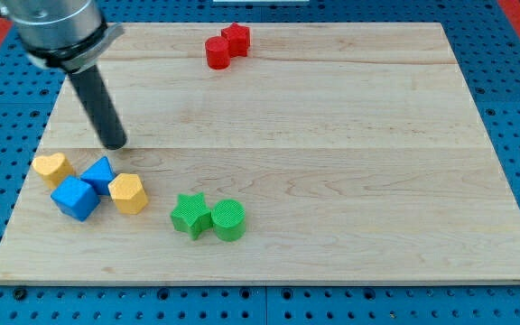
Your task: Move the green star to the top of the hexagon
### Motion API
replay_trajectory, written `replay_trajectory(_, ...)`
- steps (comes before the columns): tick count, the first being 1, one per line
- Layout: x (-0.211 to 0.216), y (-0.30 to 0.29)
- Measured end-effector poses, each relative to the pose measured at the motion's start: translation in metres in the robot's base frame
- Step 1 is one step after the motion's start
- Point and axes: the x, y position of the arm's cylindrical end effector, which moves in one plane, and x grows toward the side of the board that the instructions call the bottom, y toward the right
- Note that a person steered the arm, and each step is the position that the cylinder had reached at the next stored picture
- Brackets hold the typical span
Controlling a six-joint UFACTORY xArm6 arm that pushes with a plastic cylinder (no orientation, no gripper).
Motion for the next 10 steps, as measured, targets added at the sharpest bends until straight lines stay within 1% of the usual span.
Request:
replay_trajectory(2, 0.074, 0.192)
replay_trajectory(3, 0.139, 0.173)
replay_trajectory(4, 0.155, 0.126)
replay_trajectory(5, 0.139, 0.089)
replay_trajectory(6, 0.122, 0.075)
replay_trajectory(8, 0.094, 0.067)
replay_trajectory(9, 0.082, 0.055)
replay_trajectory(10, 0.061, 0.043)
